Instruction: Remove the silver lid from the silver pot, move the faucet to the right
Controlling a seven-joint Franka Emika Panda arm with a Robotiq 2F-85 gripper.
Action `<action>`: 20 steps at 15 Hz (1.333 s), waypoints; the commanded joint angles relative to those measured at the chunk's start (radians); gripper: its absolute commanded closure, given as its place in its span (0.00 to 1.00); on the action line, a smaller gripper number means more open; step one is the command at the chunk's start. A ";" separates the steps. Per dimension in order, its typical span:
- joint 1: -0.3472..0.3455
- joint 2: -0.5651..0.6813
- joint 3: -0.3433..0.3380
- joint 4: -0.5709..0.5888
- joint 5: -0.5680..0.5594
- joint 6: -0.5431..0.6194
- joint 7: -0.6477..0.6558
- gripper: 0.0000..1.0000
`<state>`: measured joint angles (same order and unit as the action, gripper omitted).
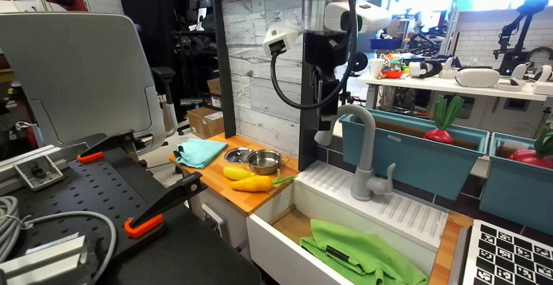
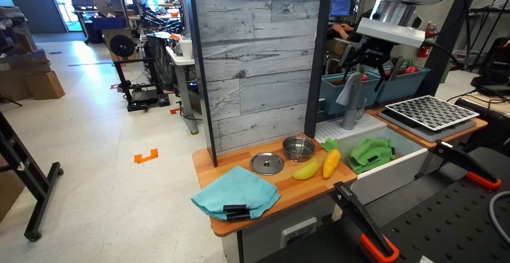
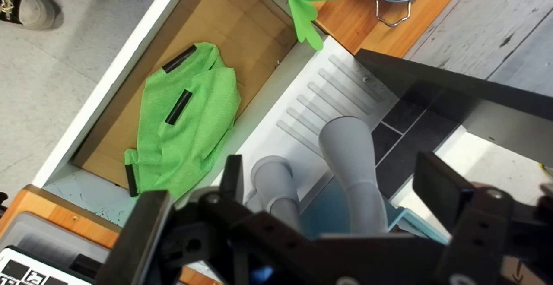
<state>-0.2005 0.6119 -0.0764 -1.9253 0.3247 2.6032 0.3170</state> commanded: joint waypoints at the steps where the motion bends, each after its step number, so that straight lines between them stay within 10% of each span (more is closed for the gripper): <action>1: 0.057 0.045 -0.039 0.067 -0.015 -0.017 0.081 0.00; 12: 0.094 0.151 -0.082 0.196 -0.026 -0.065 0.171 0.00; 13: 0.097 0.158 -0.085 0.203 -0.030 -0.067 0.171 0.25; 20: 0.097 0.178 -0.088 0.221 -0.039 -0.065 0.164 0.73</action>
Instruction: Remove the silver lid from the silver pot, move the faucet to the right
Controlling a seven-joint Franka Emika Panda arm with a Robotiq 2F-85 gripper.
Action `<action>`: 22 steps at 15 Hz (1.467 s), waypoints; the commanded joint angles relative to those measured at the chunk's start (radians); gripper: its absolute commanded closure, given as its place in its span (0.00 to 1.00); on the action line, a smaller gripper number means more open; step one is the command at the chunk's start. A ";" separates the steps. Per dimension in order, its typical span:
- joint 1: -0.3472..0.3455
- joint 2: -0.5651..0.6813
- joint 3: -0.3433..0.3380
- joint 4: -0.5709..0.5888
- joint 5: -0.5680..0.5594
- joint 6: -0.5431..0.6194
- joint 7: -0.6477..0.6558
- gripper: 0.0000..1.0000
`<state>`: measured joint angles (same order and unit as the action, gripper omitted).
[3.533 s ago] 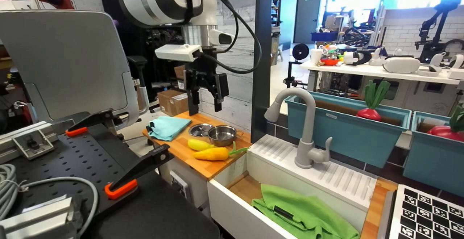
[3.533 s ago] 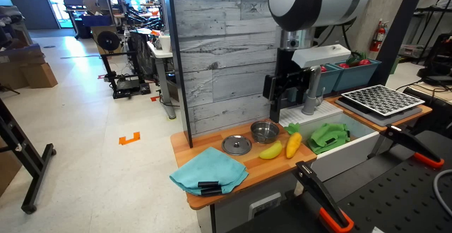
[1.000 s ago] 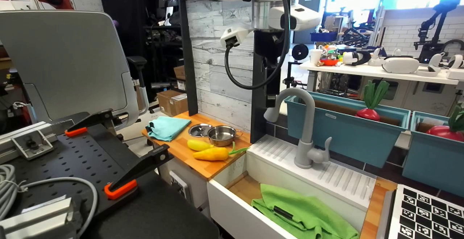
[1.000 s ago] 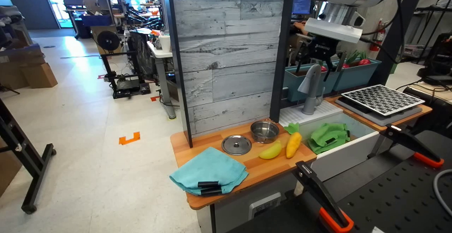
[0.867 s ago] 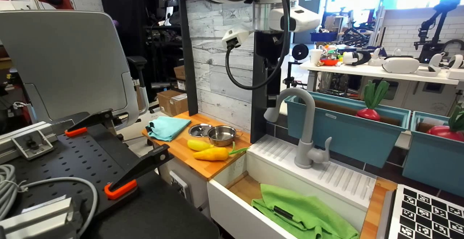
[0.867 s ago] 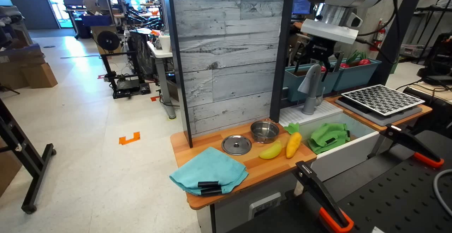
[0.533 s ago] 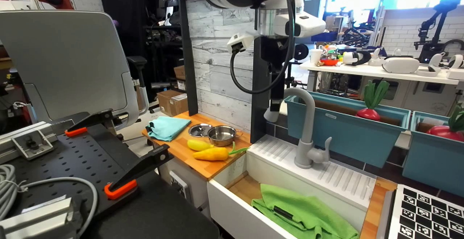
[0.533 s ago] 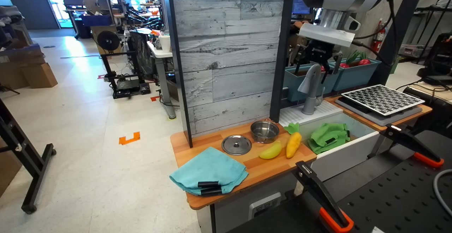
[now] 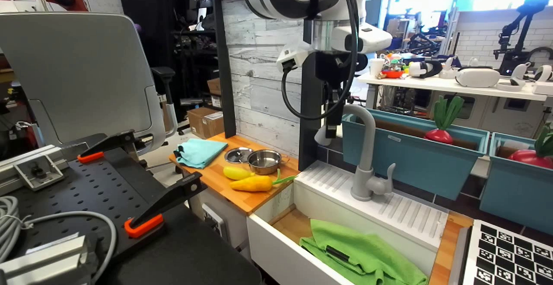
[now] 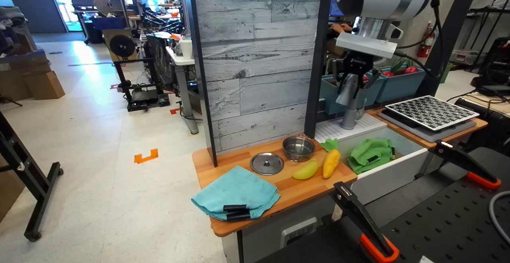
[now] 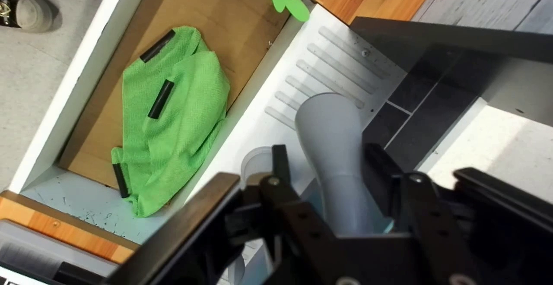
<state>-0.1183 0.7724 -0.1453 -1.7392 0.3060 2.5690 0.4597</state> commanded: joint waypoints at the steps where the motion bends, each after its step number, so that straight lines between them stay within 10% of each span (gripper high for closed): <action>1: 0.016 0.016 -0.020 0.032 -0.022 -0.027 0.020 0.82; 11: 0.020 -0.036 -0.015 -0.108 -0.076 0.095 -0.078 0.92; 22: -0.128 -0.049 0.066 -0.158 -0.029 0.158 -0.332 0.92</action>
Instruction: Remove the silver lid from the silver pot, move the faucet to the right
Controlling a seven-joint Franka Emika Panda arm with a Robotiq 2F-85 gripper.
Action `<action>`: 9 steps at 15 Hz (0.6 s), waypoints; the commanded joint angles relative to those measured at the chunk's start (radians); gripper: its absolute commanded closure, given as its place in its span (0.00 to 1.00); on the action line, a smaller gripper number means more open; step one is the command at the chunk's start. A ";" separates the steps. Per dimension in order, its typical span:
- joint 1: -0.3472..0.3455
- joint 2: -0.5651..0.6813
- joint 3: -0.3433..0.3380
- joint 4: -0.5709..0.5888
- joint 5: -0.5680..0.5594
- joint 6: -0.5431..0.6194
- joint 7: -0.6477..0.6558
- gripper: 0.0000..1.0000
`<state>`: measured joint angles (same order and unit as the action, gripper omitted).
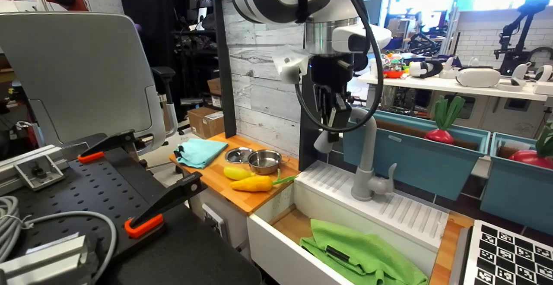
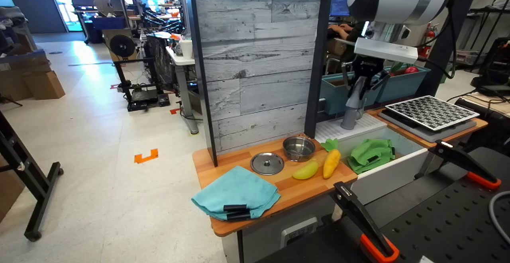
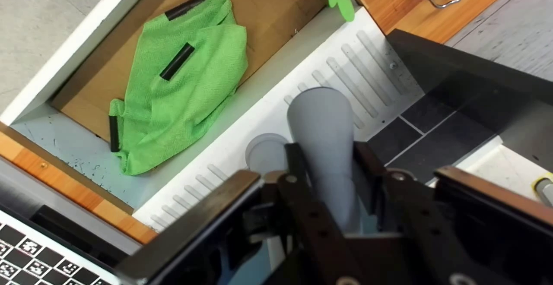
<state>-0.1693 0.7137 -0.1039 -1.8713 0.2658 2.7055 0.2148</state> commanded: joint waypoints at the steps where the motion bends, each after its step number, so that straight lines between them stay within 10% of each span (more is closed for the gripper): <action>1: -0.092 0.013 0.032 -0.021 0.016 0.015 -0.102 0.92; 9: -0.172 0.025 0.061 0.019 0.063 -0.060 -0.165 0.92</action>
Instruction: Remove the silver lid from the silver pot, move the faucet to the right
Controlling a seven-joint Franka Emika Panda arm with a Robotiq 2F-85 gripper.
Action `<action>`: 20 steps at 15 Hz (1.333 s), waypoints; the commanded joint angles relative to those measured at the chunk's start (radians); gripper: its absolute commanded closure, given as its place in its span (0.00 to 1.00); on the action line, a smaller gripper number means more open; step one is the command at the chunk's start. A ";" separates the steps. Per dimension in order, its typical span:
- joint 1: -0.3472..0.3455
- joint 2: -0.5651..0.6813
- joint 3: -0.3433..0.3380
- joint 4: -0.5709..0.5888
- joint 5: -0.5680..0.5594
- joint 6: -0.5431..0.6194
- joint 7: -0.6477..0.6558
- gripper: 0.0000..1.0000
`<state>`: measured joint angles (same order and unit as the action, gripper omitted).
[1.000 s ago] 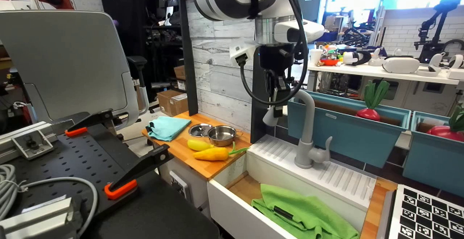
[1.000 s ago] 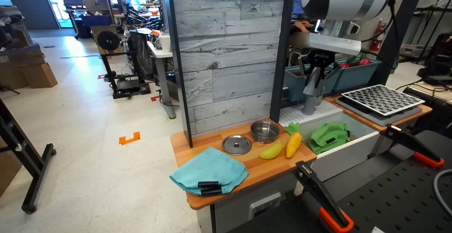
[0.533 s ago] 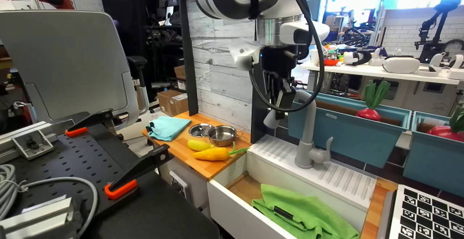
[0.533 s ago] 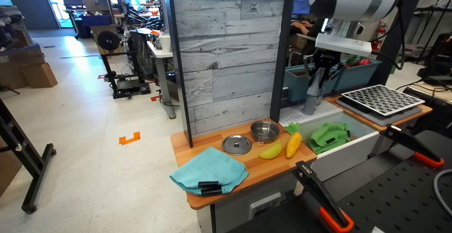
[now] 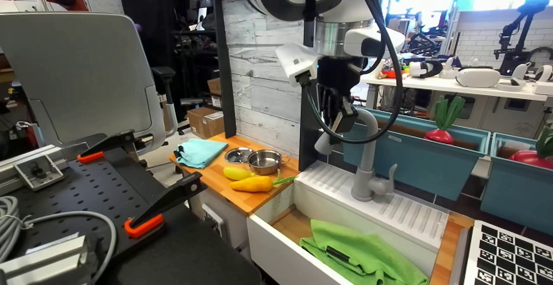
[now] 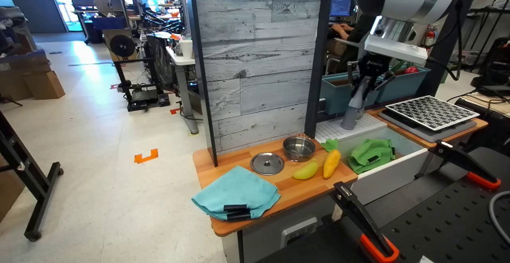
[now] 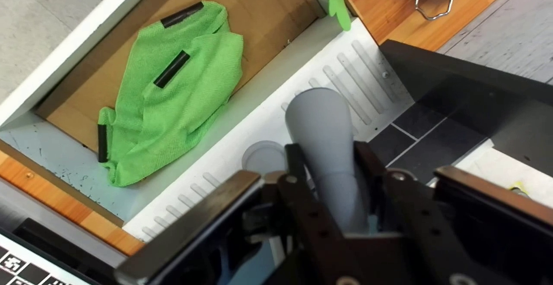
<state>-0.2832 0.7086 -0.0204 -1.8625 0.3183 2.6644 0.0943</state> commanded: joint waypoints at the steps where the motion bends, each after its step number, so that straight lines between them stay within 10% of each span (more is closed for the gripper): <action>1: -0.061 0.029 -0.024 0.011 0.014 -0.025 -0.044 0.92; 8: -0.053 0.023 -0.036 0.006 0.023 -0.035 -0.030 0.92; 10: -0.051 0.020 -0.039 0.003 0.021 -0.038 -0.026 0.42; 17: -0.057 0.027 -0.078 -0.004 0.014 -0.058 -0.003 0.01; 20: -0.056 0.026 -0.081 -0.005 0.013 -0.062 -0.005 0.00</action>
<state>-0.3237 0.7183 -0.0701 -1.8774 0.3420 2.6107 0.0902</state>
